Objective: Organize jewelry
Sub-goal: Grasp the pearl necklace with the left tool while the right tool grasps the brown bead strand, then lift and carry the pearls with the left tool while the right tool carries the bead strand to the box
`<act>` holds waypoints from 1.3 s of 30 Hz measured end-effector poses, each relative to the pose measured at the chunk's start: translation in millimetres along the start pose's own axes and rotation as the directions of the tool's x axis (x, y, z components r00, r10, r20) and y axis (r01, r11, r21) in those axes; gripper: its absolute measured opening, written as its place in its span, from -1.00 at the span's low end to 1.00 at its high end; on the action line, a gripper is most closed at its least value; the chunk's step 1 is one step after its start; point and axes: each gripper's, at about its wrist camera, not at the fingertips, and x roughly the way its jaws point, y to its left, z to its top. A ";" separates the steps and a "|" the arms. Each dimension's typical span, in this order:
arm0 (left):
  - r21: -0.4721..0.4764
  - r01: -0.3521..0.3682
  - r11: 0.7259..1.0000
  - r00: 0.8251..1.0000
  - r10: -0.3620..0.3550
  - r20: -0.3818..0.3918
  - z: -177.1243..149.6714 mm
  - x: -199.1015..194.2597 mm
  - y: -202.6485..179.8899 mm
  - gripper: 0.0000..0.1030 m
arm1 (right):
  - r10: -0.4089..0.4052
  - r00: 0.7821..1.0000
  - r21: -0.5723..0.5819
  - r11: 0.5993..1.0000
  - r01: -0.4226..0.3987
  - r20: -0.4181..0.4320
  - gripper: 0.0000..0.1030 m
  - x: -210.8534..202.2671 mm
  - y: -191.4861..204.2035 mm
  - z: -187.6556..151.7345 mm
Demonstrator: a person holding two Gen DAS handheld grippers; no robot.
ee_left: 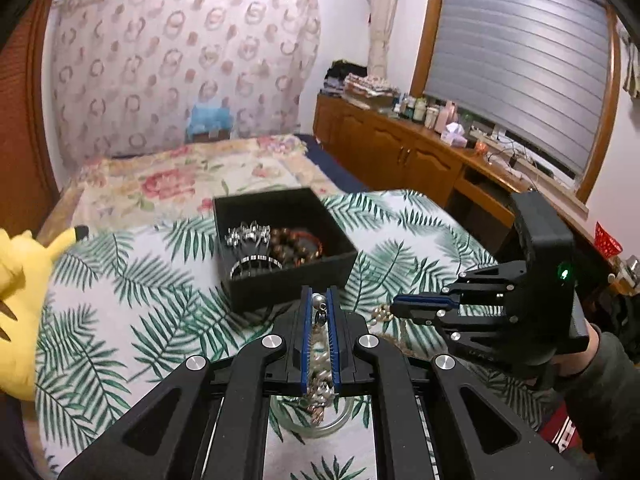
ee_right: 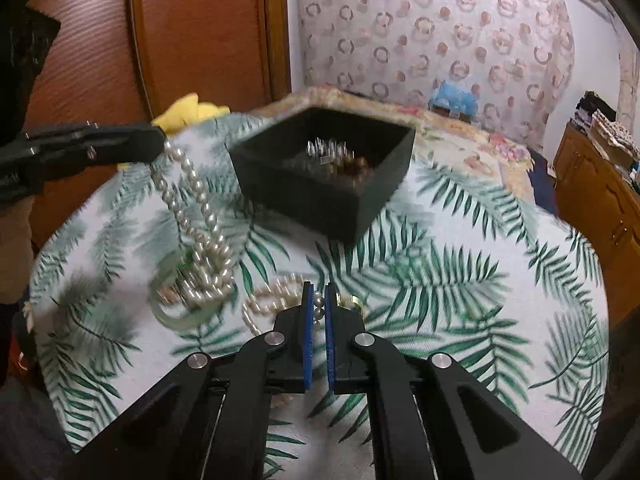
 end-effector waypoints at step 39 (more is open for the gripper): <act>0.063 0.048 0.997 0.977 -0.060 0.207 108.0 -67.2 -14.8 -0.88 | 0.029 0.963 -0.066 0.998 -0.011 0.268 -0.88 -109.1 -12.7 129.1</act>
